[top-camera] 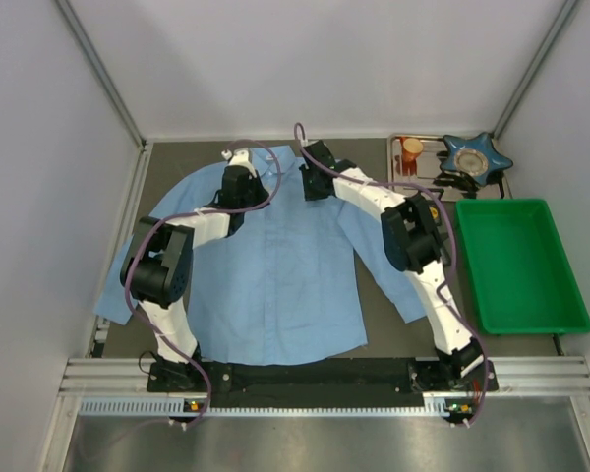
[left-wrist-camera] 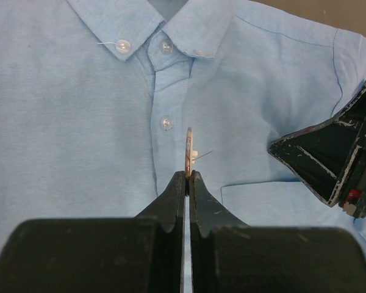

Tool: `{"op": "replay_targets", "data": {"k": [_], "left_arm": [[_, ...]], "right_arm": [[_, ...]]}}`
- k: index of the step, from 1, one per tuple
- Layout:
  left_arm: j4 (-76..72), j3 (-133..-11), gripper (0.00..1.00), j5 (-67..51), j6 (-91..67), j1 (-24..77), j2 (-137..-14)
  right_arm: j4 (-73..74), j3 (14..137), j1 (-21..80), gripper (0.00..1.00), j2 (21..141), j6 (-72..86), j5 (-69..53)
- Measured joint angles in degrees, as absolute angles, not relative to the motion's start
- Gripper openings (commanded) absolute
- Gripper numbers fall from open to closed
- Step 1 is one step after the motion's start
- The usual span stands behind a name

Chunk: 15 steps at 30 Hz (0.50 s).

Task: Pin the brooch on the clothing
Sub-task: Pin the brooch to the clothes.

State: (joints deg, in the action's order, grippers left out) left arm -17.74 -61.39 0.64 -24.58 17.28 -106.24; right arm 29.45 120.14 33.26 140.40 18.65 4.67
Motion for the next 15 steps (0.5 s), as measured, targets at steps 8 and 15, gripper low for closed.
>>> {"op": "replay_targets", "data": {"k": [8,15], "left_arm": [[-17.8,-62.8,0.0,-1.3,-24.5,17.4,-108.4],[-18.2,-64.3,0.0,-3.6,-24.8,18.3,-111.2]], "right_arm": [[30.9,121.2,33.4,0.0,140.8,18.3,4.4],[30.2,121.4,31.7,0.0,140.8,20.9,0.3]]}}
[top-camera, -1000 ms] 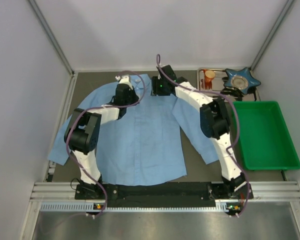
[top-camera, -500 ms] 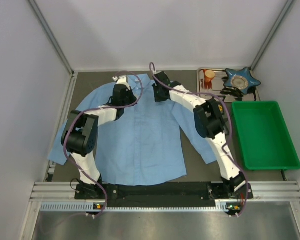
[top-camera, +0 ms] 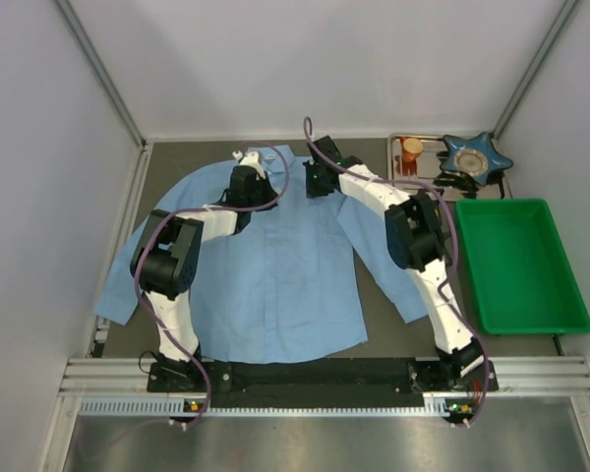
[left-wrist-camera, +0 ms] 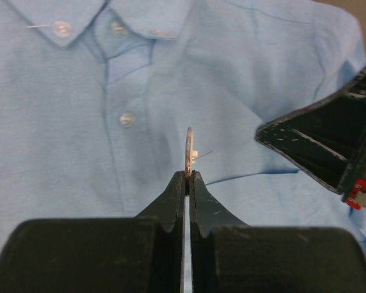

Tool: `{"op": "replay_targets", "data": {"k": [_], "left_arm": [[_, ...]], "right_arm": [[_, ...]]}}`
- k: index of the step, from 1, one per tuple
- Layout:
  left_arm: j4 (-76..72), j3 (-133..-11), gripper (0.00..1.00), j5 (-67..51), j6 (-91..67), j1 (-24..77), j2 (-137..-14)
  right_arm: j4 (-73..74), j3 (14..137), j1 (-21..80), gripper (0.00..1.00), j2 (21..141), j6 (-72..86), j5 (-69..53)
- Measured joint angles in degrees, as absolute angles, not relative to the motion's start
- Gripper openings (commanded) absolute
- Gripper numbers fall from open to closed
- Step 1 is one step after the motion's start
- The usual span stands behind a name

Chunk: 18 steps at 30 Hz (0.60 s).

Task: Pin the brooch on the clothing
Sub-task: Pin the brooch to the clothes.

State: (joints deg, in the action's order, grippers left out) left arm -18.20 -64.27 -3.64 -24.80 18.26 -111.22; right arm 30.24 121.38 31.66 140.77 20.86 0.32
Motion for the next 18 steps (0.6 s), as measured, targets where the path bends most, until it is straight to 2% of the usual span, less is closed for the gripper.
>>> {"op": "replay_targets", "data": {"k": [18], "left_arm": [[-20.9,-68.0,0.0,-4.9,-25.6,21.9,-115.0]], "right_arm": [[24.7,118.0,29.3,0.0,138.4,33.2,-11.2]]}}
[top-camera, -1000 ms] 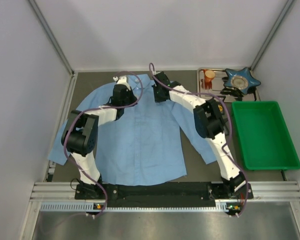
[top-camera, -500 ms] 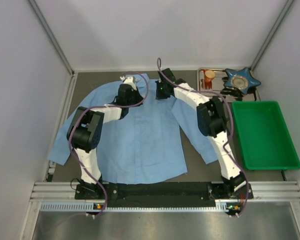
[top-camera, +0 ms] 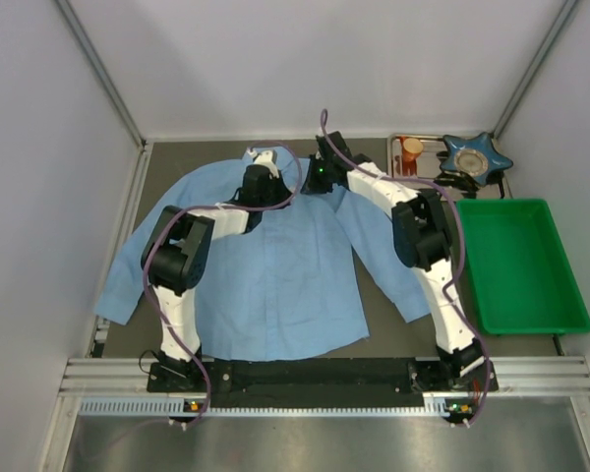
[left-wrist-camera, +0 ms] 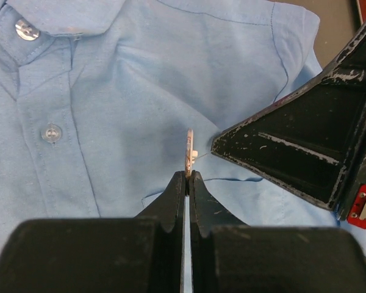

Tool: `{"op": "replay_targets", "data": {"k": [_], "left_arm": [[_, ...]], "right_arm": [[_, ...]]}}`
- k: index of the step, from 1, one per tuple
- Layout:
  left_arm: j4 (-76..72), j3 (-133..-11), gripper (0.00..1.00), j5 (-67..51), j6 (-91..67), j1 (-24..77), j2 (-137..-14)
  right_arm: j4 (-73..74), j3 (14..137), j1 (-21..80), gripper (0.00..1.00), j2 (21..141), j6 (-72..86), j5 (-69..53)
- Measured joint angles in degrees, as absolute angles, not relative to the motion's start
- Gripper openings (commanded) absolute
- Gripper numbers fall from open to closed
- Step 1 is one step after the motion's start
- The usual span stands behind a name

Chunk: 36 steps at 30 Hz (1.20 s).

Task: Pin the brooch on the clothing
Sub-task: Pin the brooch to the clothes.

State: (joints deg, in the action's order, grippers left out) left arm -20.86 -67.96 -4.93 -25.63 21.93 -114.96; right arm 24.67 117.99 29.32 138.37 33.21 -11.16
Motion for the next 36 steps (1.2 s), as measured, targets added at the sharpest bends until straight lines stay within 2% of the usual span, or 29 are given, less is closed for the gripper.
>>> {"op": "replay_targets", "data": {"k": [36], "left_arm": [[-18.8,-67.0,0.0,-2.2,-19.9,24.1,-114.9]], "right_arm": [[21.5,113.5,28.3,0.0,136.7,40.1,-15.3]]}}
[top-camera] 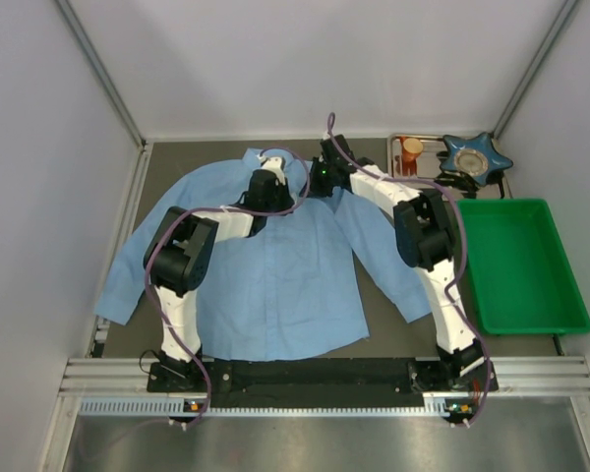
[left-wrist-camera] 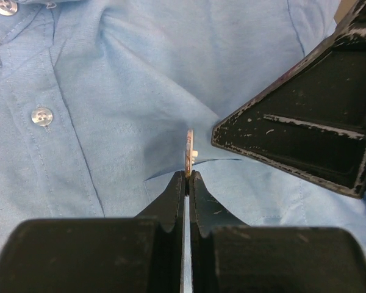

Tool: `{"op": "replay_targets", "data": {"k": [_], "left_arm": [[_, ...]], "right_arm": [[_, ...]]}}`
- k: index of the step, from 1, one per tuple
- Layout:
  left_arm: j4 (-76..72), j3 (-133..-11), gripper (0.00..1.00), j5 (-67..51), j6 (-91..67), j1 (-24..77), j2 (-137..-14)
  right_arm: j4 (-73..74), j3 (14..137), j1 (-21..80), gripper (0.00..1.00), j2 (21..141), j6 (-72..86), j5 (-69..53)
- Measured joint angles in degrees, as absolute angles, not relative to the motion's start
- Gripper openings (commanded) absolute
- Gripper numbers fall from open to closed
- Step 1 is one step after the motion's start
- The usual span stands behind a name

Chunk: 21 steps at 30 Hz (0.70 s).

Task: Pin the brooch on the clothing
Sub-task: Pin the brooch to the clothes.

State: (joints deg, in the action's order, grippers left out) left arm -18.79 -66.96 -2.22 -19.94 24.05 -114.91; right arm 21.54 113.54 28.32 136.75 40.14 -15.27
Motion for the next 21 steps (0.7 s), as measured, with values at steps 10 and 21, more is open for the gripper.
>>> {"op": "replay_targets", "data": {"k": [10,21], "left_arm": [[-17.1,-68.9,0.0,-0.8,-20.0,24.8,-114.9],[-14.9,-69.9,0.0,2.3,-19.3,25.7,-114.9]], "right_arm": [[20.9,112.9,28.3,0.0,136.5,41.7,-16.4],[20.4,112.4,28.3,0.0,136.1,43.1,-16.9]]}}
